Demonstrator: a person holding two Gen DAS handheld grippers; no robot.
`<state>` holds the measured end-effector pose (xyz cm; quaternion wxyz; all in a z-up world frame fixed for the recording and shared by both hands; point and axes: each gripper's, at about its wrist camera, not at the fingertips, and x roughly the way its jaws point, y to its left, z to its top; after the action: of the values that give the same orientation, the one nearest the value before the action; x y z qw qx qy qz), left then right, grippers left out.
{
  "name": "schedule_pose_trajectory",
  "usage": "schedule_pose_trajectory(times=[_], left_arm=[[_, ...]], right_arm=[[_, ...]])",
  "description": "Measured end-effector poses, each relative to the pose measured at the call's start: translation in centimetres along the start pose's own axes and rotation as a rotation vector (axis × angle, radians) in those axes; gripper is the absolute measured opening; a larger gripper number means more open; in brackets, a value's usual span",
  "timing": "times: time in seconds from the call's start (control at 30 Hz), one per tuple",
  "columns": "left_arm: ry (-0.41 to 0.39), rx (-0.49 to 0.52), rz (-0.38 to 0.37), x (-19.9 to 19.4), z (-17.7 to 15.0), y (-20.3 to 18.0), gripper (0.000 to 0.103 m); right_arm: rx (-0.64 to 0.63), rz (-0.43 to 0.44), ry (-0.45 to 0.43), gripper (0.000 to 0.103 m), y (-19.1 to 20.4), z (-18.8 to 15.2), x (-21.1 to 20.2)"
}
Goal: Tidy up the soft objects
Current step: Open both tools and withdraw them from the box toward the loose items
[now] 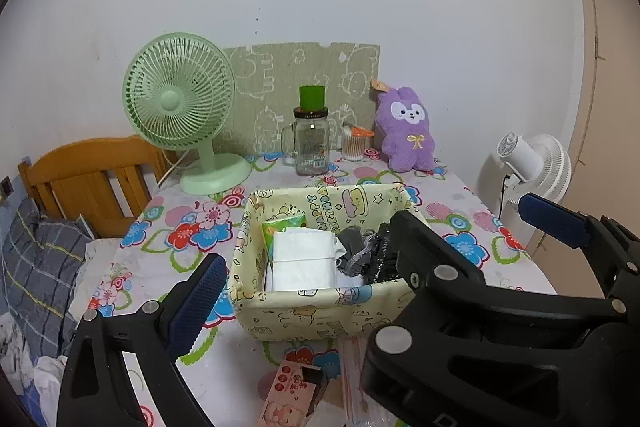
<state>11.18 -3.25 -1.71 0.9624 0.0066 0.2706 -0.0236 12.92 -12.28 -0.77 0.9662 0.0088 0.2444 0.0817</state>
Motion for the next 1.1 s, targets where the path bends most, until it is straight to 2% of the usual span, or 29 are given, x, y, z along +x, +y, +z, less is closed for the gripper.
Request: schedule_pose_trajectory(times=[0.67,1.1], left_arm=[[-0.056,0.017,-0.009,-4.3,-1.6,-0.3,0.099],[-0.032,-0.012,-0.015,-4.7,-3.8,-0.5,0.099]], right_arm=[[-0.001,-0.002,-0.043,0.1,0.7,-1.6,-4.9],[0.001,0.0,-0.033,0.1,0.8,-3.6,-5.7]])
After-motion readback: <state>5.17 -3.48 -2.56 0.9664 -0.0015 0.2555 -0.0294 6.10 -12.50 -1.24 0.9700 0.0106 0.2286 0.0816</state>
